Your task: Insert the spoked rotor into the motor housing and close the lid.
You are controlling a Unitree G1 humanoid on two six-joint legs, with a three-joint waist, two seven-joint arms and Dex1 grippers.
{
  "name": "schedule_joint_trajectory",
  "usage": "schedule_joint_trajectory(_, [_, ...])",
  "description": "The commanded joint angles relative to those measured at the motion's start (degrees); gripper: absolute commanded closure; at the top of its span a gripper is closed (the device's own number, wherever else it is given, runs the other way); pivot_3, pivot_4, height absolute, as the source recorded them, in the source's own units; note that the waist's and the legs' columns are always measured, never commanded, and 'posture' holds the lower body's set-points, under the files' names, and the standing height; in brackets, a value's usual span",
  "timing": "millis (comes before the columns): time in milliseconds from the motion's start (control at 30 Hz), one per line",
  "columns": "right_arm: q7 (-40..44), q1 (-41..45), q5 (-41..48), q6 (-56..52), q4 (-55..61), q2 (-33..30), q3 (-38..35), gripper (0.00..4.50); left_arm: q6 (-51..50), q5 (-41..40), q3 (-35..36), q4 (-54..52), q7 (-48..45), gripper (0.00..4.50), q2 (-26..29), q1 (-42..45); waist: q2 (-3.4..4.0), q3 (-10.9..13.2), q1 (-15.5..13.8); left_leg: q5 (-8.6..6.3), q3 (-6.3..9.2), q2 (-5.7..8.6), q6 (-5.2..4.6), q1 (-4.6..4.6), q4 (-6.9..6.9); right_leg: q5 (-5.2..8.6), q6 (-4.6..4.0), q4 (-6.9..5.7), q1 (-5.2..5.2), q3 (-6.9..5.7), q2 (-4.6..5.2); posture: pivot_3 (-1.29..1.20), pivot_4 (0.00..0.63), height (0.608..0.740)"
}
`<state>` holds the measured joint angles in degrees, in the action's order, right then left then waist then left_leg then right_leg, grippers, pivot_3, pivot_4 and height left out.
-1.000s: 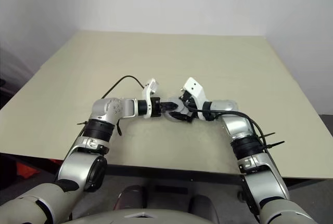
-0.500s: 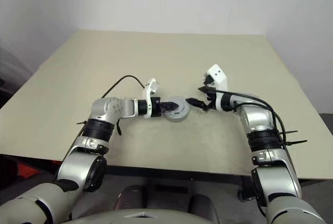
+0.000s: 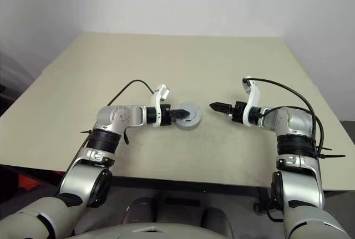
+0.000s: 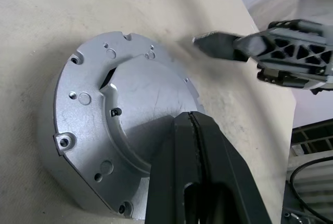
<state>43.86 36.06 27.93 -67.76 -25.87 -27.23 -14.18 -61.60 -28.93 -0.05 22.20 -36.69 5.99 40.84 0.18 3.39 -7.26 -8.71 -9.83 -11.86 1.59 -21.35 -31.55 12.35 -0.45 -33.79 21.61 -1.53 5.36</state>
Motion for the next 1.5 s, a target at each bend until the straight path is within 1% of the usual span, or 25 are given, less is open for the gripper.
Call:
schedule_joint_trajectory(33, [-2.0,1.1,2.4,-2.0,0.4,2.0,-1.7,0.02,-0.1,0.9,-0.9,-0.8,0.6,4.50,0.8,-0.9,0.02,0.0,0.0,0.04,0.00,0.00,0.08,0.00,0.00,0.00,0.00,0.00,0.00,0.00,0.00,0.00,0.000,0.740])
schedule_joint_trajectory(300, [-5.5,0.5,5.8,-6.8,4.9,8.3,-2.3,0.02,0.1,0.8,-0.9,-1.9,1.0,4.50,1.5,-1.7,0.04,0.0,0.1,0.23,-0.01,-0.02,0.38,0.22,0.25,0.00,0.00,-0.01,-0.05,0.01,-0.04,0.00,0.000,0.740])
schedule_joint_trajectory(500, [-7.5,0.7,7.3,-8.8,6.2,11.5,-2.8,0.02,0.2,0.9,-0.6,-2.4,1.3,4.50,1.7,-1.9,0.05,0.0,0.0,0.30,-0.01,0.01,0.50,0.18,0.33,-0.01,0.00,0.01,-0.02,0.01,-0.01,0.00,0.000,0.740])
schedule_joint_trajectory(800, [-11.1,3.1,9.6,-10.3,4.7,17.3,-7.5,0.02,0.4,0.7,-0.4,-3.1,1.7,4.50,2.2,-2.7,0.06,0.0,0.4,0.35,-0.01,-0.04,0.59,0.21,0.41,-0.01,-0.01,-0.02,0.10,0.03,-0.10,0.00,0.000,0.740])
schedule_joint_trajectory(933, [-12.0,4.4,10.7,-12.0,4.3,18.9,-9.7,0.02,0.4,0.8,-0.2,-3.1,1.7,4.50,2.6,-2.7,0.07,0.0,0.4,0.38,-0.03,-0.05,0.64,0.17,0.47,-0.03,-0.03,-0.04,0.22,0.04,-0.13,0.00,0.000,0.740])
schedule_joint_trajectory(1167, [-12.5,4.3,10.5,-12.5,5.0,20.7,-9.0,0.02,0.7,0.7,0.1,-3.0,2.0,4.50,2.7,-2.6,0.07,0.0,0.6,0.41,-0.07,-0.09,0.68,0.11,0.48,-0.05,-0.06,-0.08,0.36,0.05,-0.16,0.00,0.000,0.740])
schedule_joint_trajectory(1333, [-13.6,4.0,11.2,-13.1,6.5,23.5,-9.1,0.02,0.9,0.7,0.2,-3.0,2.2,4.50,2.5,-2.6,0.07,0.0,1.7,0.44,-0.08,-0.10,0.74,0.09,0.50,-0.07,-0.08,-0.10,0.40,0.05,-0.17,0.00,0.000,0.740])
schedule_joint_trajectory(1500, [-14.4,4.3,11.2,-12.5,6.5,24.6,-9.8,0.02,1.2,0.7,0.3,-2.7,2.2,4.50,2.5,-2.4,0.07,0.0,1.8,0.45,-0.09,-0.11,0.75,0.09,0.51,-0.08,-0.09,-0.12,0.42,0.05,-0.18,0.00,0.000,0.740])
